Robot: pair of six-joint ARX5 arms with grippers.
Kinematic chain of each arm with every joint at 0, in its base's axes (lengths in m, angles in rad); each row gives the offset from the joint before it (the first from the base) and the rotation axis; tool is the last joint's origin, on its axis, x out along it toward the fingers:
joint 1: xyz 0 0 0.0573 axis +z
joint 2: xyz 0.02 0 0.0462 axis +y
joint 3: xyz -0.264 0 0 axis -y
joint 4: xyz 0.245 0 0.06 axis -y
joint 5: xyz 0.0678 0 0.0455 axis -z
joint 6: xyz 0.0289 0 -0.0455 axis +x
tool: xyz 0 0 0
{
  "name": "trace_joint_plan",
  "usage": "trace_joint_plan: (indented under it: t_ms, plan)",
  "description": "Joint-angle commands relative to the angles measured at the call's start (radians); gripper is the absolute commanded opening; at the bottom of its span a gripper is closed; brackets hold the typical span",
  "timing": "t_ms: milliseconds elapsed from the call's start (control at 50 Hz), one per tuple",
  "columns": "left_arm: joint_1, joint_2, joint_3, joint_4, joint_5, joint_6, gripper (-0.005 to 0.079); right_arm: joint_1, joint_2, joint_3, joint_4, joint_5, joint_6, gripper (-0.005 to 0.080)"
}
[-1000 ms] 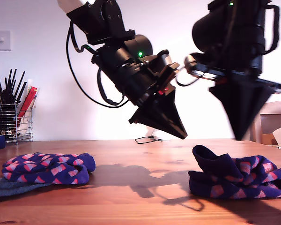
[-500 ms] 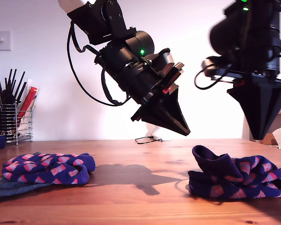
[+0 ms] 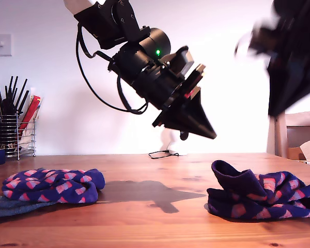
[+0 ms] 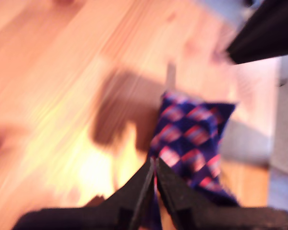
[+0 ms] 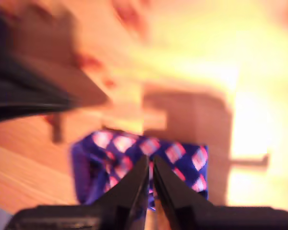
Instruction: Fold the socks in front of you. After folding them, place them to the right side.
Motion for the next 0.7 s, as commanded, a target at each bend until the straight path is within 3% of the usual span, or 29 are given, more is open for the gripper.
trace_joint_plan:
  t_ms: [0, 260, 440, 680]
  plan:
    - [-0.004, -0.012, -0.013, 0.025, 0.019, 0.004, -0.0021, -0.012, -0.011, -0.086, 0.033, -0.009, -0.008, -0.0013]
    - [-0.043, -0.011, -0.013, 0.047, 0.014, 0.003, -0.0021, -0.05, -0.135, -0.323, 0.233, -0.131, 0.002, -0.0013]
    - [-0.068, -0.005, -0.013, 0.035, -0.02, 0.004, -0.0021, -0.062, -0.137, -0.419, 0.375, -0.138, 0.055, -0.0013]
    - [-0.089, 0.029, -0.014, -0.002, -0.043, 0.016, -0.0021, -0.091, -0.126, -0.451, 0.39, -0.099, 0.071, -0.0013]
